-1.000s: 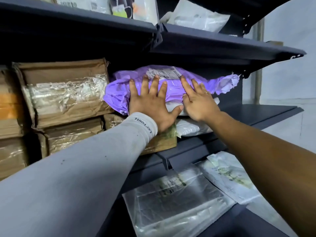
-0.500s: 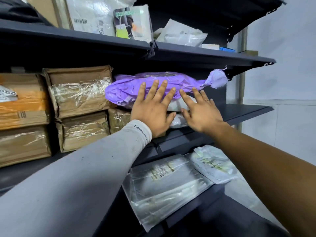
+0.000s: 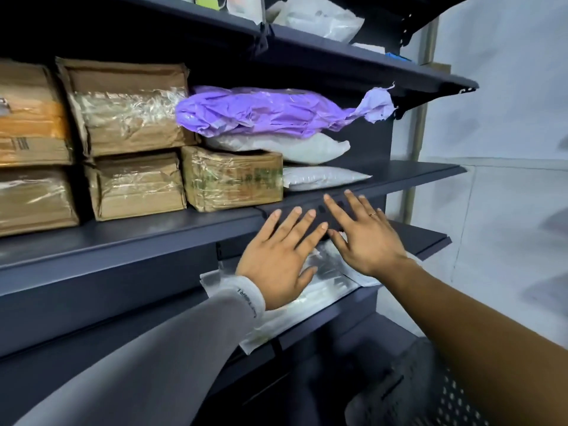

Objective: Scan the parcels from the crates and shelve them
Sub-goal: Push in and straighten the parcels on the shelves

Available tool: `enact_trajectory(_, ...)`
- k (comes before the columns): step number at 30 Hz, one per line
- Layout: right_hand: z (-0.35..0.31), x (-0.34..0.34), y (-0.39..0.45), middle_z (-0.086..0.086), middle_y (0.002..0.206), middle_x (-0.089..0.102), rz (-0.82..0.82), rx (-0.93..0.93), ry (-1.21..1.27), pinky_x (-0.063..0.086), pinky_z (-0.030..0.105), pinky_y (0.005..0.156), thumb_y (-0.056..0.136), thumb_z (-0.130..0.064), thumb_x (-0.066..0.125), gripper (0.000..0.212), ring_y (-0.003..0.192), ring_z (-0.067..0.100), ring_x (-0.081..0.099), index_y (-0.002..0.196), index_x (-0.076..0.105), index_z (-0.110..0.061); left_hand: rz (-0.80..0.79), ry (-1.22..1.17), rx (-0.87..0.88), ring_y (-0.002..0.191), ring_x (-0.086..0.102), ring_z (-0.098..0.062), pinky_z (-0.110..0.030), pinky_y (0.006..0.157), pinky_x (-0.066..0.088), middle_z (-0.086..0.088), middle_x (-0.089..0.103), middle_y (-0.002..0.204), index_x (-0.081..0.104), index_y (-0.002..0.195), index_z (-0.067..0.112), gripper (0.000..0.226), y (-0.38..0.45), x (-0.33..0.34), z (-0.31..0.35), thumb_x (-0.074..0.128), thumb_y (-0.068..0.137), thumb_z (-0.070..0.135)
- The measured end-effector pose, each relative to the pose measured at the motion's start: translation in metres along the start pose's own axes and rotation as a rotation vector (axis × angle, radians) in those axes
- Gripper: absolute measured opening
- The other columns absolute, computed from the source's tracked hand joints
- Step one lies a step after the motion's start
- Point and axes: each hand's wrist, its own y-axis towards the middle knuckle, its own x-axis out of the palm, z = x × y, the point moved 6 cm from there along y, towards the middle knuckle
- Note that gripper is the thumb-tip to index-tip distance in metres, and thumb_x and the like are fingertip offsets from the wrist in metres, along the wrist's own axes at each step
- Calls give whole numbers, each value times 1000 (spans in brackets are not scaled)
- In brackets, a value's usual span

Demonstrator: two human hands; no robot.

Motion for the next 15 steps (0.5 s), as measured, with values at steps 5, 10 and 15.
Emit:
enact_trajectory(5, 11, 53, -25, 5, 175, -4, -115, 43, -23, 15, 54, 127, 108, -56, 26, 65, 161, 30, 2, 160, -13, -50, -152, -77, -68, 161, -3, -26, -52, 129, -6, -4, -3, 174, -1, 166, 26, 76, -28, 53, 7, 31, 106, 59)
enact_trajectory(10, 10, 111, -44, 4, 175, -6, -257, 38, -26, 13, 56, 128, 108, -55, 25, 65, 161, 31, -2, 159, -15, -51, -255, -102, -211, 157, 25, -30, -55, 127, 13, -8, 29, 169, 23, 165, 23, 80, -54, 108, 4, 44, 98, 62)
enact_trajectory(15, 4, 156, -46, 3, 174, -12, -349, 25, -22, 9, 57, 127, 108, -51, 30, 67, 160, 31, -8, 160, -13, -50, -435, -165, -339, 160, -10, -25, -55, 127, -5, 1, -8, 174, -12, 165, 30, 79, -71, 159, -9, 23, 103, 66)
